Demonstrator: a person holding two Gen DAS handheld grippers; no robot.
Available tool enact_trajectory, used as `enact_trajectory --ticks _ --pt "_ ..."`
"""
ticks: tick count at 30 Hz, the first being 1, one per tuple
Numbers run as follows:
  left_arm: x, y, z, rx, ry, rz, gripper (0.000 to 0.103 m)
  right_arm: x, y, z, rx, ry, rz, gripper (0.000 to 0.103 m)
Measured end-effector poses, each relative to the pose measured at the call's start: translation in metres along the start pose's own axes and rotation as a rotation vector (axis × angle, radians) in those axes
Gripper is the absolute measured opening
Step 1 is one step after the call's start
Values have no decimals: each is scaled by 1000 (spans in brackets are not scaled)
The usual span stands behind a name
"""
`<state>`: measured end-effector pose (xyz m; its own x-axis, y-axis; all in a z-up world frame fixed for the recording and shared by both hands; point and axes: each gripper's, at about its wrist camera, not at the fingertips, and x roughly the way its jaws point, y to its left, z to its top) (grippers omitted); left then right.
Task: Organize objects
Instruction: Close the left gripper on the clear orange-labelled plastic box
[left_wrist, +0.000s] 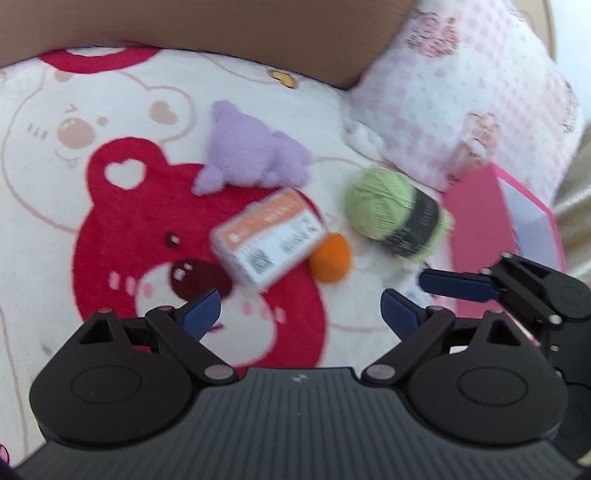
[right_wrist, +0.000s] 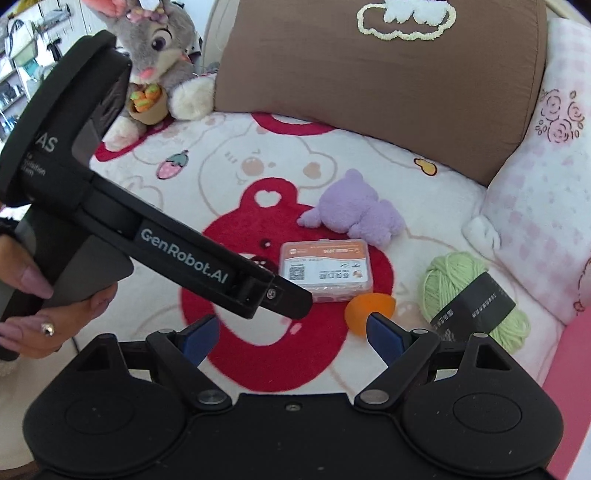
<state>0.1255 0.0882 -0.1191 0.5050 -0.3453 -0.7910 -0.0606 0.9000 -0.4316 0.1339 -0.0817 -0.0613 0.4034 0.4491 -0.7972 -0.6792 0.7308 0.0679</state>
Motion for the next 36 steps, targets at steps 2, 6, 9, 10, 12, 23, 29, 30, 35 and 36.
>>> enact_trajectory --ticks 2,6,9,10,12,23,29,30,35,36 --pt "7 7 -1 -8 2 -2 94 9 -2 -2 24 11 -10 89" --pt "15 20 -2 -41 -19 -4 92 25 -8 -6 53 21 -43 89" --pt "17 30 -4 -91 -51 -55 92 31 -13 -5 68 12 -54 89" --pt "18 32 -3 -102 -52 -66 91 32 -13 -5 62 2 -58 89" --pt "18 35 -3 -115 -75 -86 91 36 -14 -3 54 -11 -66 89" --pt "27 50 -4 -146 -125 -147 72 71 -13 12 -50 -1 -108 89" --pt "40 53 -10 -189 -90 -137 65 79 -15 14 -15 21 -76 84" --pt "42 55 -11 -203 -87 -145 63 80 -14 13 -18 17 -84 84" --pt "40 59 -8 -180 -126 -131 50 89 -13 14 -57 36 -105 85" --pt "40 61 -7 -182 -130 -144 50 90 -13 14 -69 37 -106 85"
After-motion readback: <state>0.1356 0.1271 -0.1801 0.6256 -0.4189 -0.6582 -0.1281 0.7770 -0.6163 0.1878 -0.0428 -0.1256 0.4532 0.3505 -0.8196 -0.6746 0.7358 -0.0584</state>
